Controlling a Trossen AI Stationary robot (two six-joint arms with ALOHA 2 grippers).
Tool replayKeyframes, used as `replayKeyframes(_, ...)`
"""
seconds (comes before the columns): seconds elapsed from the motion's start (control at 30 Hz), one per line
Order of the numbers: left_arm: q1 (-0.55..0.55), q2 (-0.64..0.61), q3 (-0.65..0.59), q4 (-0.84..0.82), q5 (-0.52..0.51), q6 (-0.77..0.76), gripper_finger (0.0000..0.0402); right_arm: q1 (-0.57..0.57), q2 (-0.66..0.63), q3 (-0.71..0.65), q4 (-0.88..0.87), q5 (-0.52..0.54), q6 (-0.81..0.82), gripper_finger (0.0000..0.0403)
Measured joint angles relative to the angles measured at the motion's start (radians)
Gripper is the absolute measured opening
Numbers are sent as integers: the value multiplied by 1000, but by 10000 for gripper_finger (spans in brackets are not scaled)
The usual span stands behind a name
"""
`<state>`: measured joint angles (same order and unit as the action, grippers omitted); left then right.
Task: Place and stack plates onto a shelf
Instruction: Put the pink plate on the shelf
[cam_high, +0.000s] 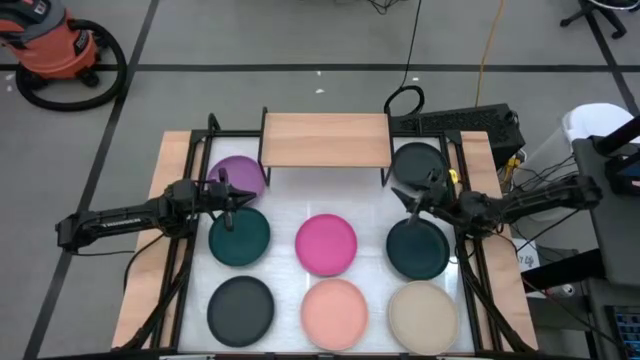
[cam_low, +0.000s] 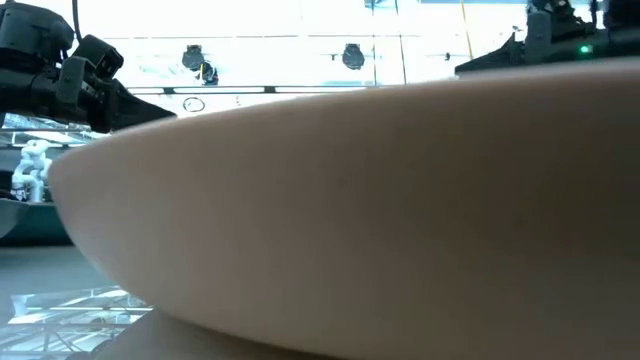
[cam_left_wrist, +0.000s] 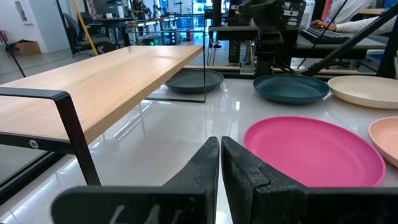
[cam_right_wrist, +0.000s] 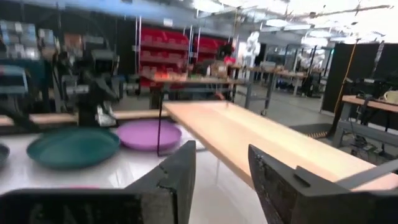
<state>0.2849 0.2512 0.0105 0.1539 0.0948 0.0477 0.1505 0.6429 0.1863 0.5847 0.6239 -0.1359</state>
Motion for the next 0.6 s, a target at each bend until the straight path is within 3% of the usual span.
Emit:
replayKeyframes(0.17,0,0,0,0,0,0,24,0,120,61,-52,-1,11,131)
replayKeyframes(0.4,0,0,0,0,0,0,24,-28,244,68,25,-5,12,131)
replayKeyframes(0.6,0,0,0,0,0,0,24,-67,320,68,79,-80,25,131)
